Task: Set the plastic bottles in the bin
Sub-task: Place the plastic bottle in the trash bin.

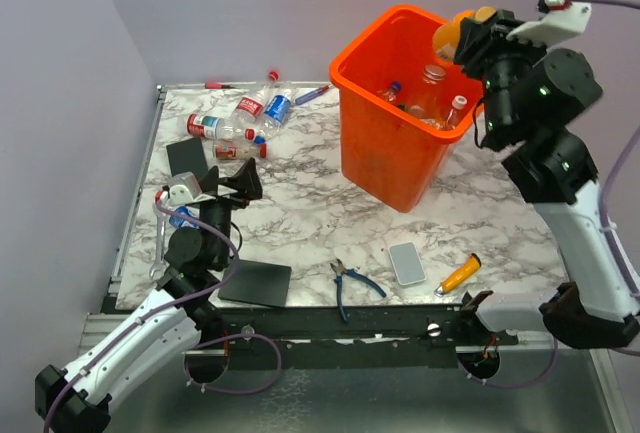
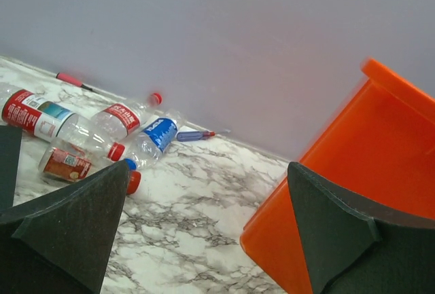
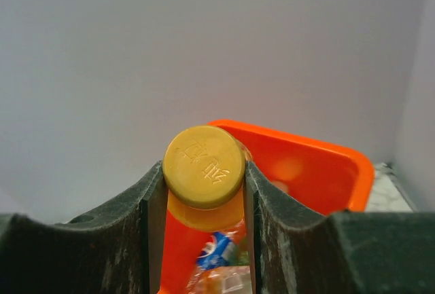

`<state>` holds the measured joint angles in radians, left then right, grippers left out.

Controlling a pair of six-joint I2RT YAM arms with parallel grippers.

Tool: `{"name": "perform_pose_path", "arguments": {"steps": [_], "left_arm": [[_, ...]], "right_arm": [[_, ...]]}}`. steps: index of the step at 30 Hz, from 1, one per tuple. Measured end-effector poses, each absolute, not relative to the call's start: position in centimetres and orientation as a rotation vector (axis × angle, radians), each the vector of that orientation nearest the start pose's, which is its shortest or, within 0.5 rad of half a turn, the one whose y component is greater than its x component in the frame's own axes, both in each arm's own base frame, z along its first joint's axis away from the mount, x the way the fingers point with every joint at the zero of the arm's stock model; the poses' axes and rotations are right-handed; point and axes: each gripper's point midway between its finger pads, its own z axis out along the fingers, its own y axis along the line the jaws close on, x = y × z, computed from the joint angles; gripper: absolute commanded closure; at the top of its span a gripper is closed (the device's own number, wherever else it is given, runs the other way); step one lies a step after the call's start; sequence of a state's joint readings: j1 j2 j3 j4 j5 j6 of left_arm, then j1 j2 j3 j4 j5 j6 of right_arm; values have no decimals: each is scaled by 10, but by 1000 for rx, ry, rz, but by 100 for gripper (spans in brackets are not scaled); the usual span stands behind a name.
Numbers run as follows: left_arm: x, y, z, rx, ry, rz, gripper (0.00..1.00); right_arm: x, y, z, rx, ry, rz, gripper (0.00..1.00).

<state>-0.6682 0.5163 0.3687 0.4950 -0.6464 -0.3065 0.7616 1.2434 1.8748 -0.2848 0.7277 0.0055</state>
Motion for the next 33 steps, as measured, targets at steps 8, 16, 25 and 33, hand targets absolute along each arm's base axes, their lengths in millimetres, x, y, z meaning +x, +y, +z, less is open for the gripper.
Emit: {"name": "perform_pose_path", "arguments": {"steps": [8, 16, 25, 33], "left_arm": [[270, -90, 300, -336, 1297, -420, 1], [271, -91, 296, -332, 1321, -413, 1], [276, -96, 289, -328, 1353, -407, 1], [280, -100, 283, -319, 1391, -391, 1]], "right_arm": [[407, 68, 485, 346, 1529, -83, 100], [455, 43, 412, 412, 1703, -145, 90], [456, 79, 381, 304, 1865, 23, 15], [438, 103, 392, 244, 1884, 197, 7]]}}
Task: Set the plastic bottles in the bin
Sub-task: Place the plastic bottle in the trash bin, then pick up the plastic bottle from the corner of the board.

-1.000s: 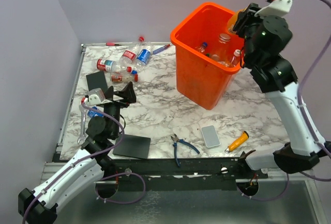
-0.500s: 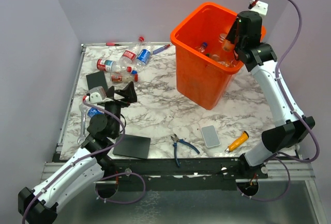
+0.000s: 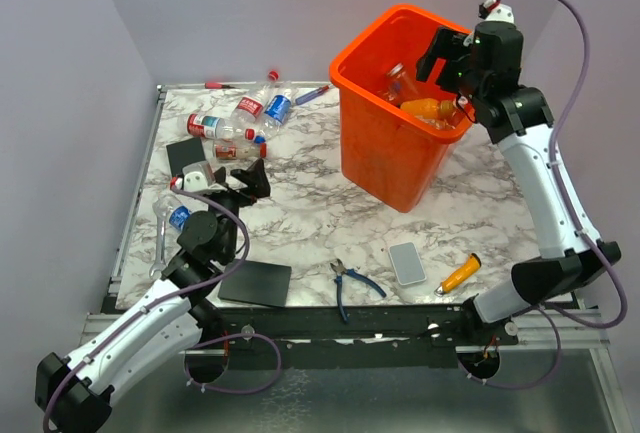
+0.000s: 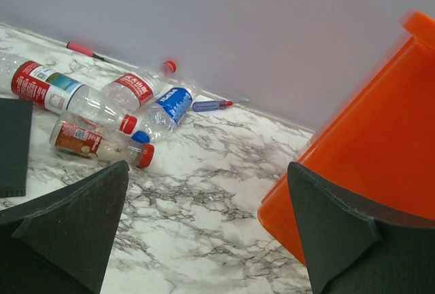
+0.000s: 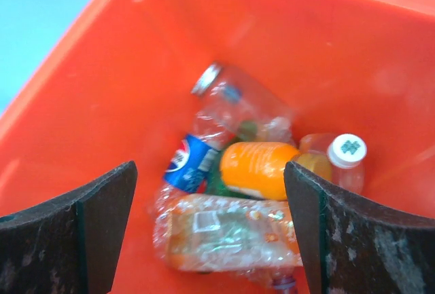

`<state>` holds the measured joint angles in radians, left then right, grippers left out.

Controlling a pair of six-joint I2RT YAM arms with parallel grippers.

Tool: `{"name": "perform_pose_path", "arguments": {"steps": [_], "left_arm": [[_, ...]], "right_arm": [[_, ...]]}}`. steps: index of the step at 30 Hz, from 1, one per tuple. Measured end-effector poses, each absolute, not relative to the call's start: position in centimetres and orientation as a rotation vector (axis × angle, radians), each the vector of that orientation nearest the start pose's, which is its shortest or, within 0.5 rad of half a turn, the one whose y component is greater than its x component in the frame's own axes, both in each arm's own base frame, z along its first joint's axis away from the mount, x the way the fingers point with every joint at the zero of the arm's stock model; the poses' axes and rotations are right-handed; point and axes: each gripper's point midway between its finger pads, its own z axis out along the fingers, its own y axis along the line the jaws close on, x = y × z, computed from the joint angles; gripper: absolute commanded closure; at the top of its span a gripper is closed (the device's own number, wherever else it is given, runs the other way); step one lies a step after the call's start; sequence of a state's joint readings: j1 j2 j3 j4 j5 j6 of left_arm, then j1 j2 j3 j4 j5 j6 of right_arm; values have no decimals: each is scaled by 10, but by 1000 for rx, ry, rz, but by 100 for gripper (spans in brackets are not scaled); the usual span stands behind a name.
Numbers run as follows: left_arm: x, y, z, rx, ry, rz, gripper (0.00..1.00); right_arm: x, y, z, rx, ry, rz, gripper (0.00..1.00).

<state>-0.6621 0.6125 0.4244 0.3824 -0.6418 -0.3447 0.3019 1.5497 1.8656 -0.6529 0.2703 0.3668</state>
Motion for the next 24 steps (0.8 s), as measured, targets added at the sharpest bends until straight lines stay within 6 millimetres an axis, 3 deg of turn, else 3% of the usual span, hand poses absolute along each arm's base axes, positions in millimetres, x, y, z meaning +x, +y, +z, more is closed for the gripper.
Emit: {"name": "perform_pose_path", "arguments": {"steps": [2, 6, 9, 11, 14, 16, 21, 24], "left_arm": [[282, -100, 281, -319, 1405, -382, 1], [287, -99, 276, -330, 1445, -339, 1], [292, -97, 270, -335, 1485, -282, 1], [295, -94, 266, -334, 1514, -232, 1], [298, -88, 259, -346, 1551, -161, 1], [299, -83, 254, -361, 1587, -103, 1], [305, -71, 241, -406, 1680, 12, 1], [314, -29, 220, -519, 1758, 106, 1]], "right_arm": [[427, 112, 408, 201, 1857, 281, 2], [378, 140, 465, 43, 1709, 541, 1], [319, 165, 510, -144, 1548, 768, 1], [283, 180, 525, -265, 1460, 899, 1], [240, 196, 520, -410, 1401, 1050, 2], [225, 203, 505, -471, 1407, 1113, 2], [216, 215, 442, -536, 1521, 1211, 2], [214, 221, 412, -545, 1585, 1259, 2]]}}
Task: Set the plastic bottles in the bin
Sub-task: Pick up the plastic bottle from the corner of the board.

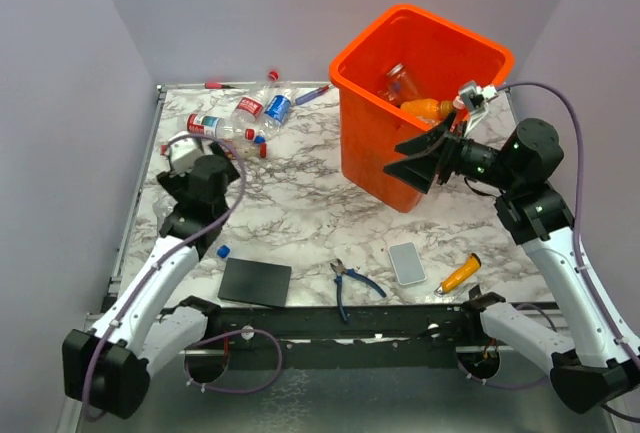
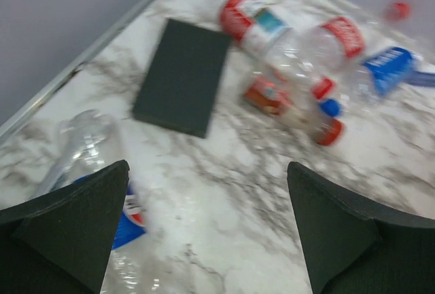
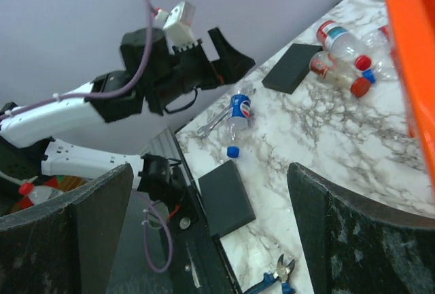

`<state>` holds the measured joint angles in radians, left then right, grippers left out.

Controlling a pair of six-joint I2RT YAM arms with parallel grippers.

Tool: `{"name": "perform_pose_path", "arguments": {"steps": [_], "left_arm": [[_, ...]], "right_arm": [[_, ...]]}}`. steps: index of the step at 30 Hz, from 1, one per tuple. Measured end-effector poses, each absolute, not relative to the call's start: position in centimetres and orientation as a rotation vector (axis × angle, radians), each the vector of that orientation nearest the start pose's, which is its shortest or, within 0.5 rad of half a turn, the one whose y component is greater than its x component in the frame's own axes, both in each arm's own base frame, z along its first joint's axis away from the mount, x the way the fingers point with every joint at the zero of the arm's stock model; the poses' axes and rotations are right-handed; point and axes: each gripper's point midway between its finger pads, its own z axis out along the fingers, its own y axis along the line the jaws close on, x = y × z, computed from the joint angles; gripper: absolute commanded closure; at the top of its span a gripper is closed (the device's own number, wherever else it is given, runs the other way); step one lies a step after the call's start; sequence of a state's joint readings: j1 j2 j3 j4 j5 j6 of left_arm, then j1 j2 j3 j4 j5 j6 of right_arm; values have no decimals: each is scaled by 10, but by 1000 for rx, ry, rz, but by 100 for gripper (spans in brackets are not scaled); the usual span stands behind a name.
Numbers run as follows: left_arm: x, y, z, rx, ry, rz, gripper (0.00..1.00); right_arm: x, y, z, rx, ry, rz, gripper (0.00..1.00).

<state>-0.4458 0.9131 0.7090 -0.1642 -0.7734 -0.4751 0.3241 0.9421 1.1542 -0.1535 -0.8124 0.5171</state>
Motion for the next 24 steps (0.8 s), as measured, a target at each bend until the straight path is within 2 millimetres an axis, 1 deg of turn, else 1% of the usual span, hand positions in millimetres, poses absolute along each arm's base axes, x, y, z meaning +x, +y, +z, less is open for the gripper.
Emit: {"name": "perform_pose_path", "arguments": {"steps": [2, 3, 4, 5, 6, 10, 13, 15, 18, 20, 22, 24], "left_arm": [[313, 15, 199, -664, 1802, 196, 1], [310, 26, 189, -713, 1826, 215, 1], [306, 35, 176, -766, 1863, 232, 1], [303, 37, 168, -795, 1892, 234, 1], [299, 43, 157, -860, 1928, 256, 1], [291, 63, 129, -1111, 2018, 376, 1], [284, 73, 108, -1243, 2074, 467, 1], [272, 73, 93, -1296, 2114, 504, 1], [256, 70, 79, -1346, 2133, 501, 1], [248, 73, 72, -1392, 2136, 497, 1], [246, 74, 65, -1424, 2144, 490, 1], [249, 73, 59, -1441, 2154, 475, 1]], "right_arm": [[209, 226, 400, -561, 1599, 1288, 2], [205, 229, 397, -574, 1595, 1302, 3], [201, 232, 394, -585, 1591, 1318, 3], [197, 235, 392, -597, 1583, 1332, 3], [193, 237, 391, -610, 1574, 1344, 3], [179, 250, 384, -662, 1567, 1391, 3], [171, 256, 381, -695, 1564, 1404, 4], [168, 257, 378, -707, 1562, 1406, 4], [166, 257, 374, -704, 1565, 1402, 4], [166, 256, 372, -700, 1568, 1400, 4], [165, 255, 371, -695, 1568, 1397, 4], [165, 255, 372, -695, 1565, 1396, 4]]}}
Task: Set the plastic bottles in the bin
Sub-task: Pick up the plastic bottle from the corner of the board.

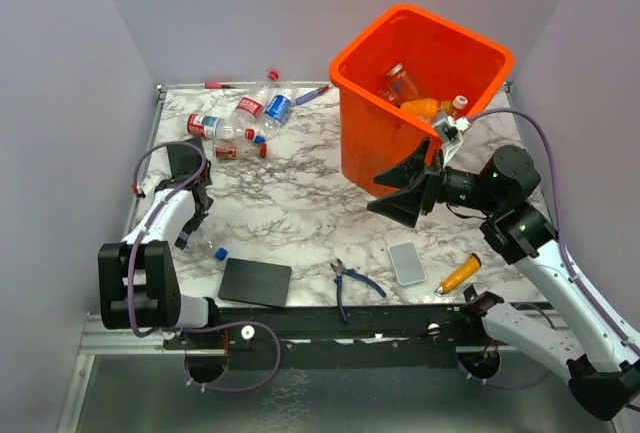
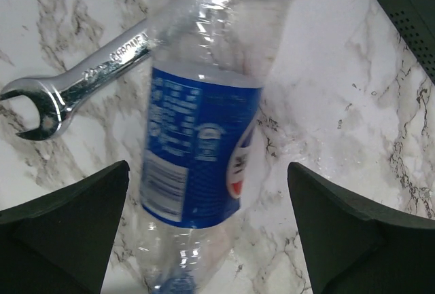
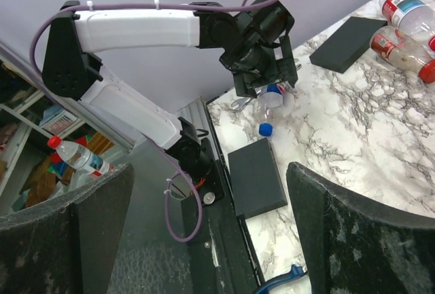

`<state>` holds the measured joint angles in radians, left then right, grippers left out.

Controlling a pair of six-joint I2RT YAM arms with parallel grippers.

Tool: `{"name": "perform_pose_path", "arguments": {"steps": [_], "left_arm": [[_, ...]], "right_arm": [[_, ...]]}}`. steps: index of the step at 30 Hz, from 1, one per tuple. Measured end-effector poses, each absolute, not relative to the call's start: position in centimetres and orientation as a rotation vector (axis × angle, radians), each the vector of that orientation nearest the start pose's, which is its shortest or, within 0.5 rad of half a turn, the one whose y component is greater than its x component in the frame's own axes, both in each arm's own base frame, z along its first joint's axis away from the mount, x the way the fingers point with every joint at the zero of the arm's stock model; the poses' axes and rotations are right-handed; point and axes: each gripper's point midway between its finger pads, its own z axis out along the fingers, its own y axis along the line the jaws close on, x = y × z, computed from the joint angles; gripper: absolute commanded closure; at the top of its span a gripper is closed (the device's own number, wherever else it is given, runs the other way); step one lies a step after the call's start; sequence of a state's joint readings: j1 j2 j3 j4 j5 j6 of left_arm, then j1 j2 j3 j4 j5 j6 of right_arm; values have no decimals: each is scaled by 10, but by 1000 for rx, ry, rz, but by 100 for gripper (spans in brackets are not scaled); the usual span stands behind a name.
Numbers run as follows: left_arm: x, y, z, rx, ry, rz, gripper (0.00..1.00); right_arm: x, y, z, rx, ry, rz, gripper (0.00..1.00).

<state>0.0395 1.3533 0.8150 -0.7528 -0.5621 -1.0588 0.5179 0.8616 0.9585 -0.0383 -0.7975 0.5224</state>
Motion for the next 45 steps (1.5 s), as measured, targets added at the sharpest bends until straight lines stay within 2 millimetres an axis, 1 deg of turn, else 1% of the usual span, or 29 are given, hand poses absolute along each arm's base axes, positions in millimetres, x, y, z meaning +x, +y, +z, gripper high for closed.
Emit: {"name": "perform_pose_path", "arguments": {"steps": [4, 7, 9, 11, 15, 16, 18, 21, 24, 25, 26, 27, 29, 30, 32, 33, 35, 37, 38, 39, 41, 43, 45], "left_arm": [[257, 65, 43, -1463, 2186, 435, 4], [259, 62, 35, -1471, 2205, 422, 9], [259, 60, 30, -1473, 2211, 410, 14], [259, 59, 28, -1470, 2215, 398, 22], [259, 57, 26, -1453, 2226, 377, 34], [260, 56, 28, -1448, 2226, 364, 36], [264, 54, 37, -1424, 2211, 320, 40], [274, 47, 67, -1356, 2151, 206, 44], [292, 22, 119, -1183, 2054, 21, 50], [299, 4, 147, -1080, 2006, -86, 53], [305, -11, 171, -1004, 1956, -180, 54], [308, -25, 192, -941, 1917, -256, 54], [313, -47, 227, -829, 1853, -384, 55], [315, -56, 240, -791, 1828, -444, 56], [318, -73, 260, -722, 1786, -546, 56], [320, -85, 268, -677, 1770, -620, 57], [321, -104, 279, -611, 1749, -731, 58], [319, -124, 292, -537, 1719, -844, 59], [317, -129, 294, -518, 1722, -877, 59], [314, -143, 308, -465, 1675, -954, 59], [308, -160, 325, -403, 1618, -1058, 59], [299, -173, 337, -361, 1571, -1145, 59], [292, -181, 347, -337, 1536, -1205, 59]], "right_arm": [[165, 255, 372, -691, 1565, 1393, 4], [166, 255, 371, -682, 1571, 1385, 4], [167, 255, 371, -679, 1571, 1379, 4], [168, 255, 371, -677, 1572, 1375, 4], [169, 255, 371, -670, 1575, 1370, 4], [169, 255, 371, -668, 1577, 1370, 4], [169, 255, 371, -668, 1580, 1370, 4], [168, 257, 373, -677, 1580, 1372, 5], [171, 265, 376, -679, 1596, 1337, 6], [172, 271, 376, -681, 1604, 1317, 6], [171, 280, 375, -692, 1614, 1299, 6], [167, 292, 374, -714, 1624, 1285, 6], [157, 318, 368, -762, 1647, 1262, 5], [154, 330, 363, -782, 1661, 1244, 5], [149, 350, 347, -812, 1700, 1201, 3], [150, 356, 337, -816, 1724, 1174, 2], [159, 360, 321, -790, 1766, 1112, 1], [169, 359, 310, -756, 1790, 1064, 1], [172, 359, 306, -742, 1795, 1049, 1], [176, 359, 304, -725, 1799, 1034, 1], [183, 363, 302, -694, 1800, 1017, 2], [189, 367, 303, -664, 1792, 1011, 4], [194, 371, 303, -640, 1787, 1005, 8]]}}
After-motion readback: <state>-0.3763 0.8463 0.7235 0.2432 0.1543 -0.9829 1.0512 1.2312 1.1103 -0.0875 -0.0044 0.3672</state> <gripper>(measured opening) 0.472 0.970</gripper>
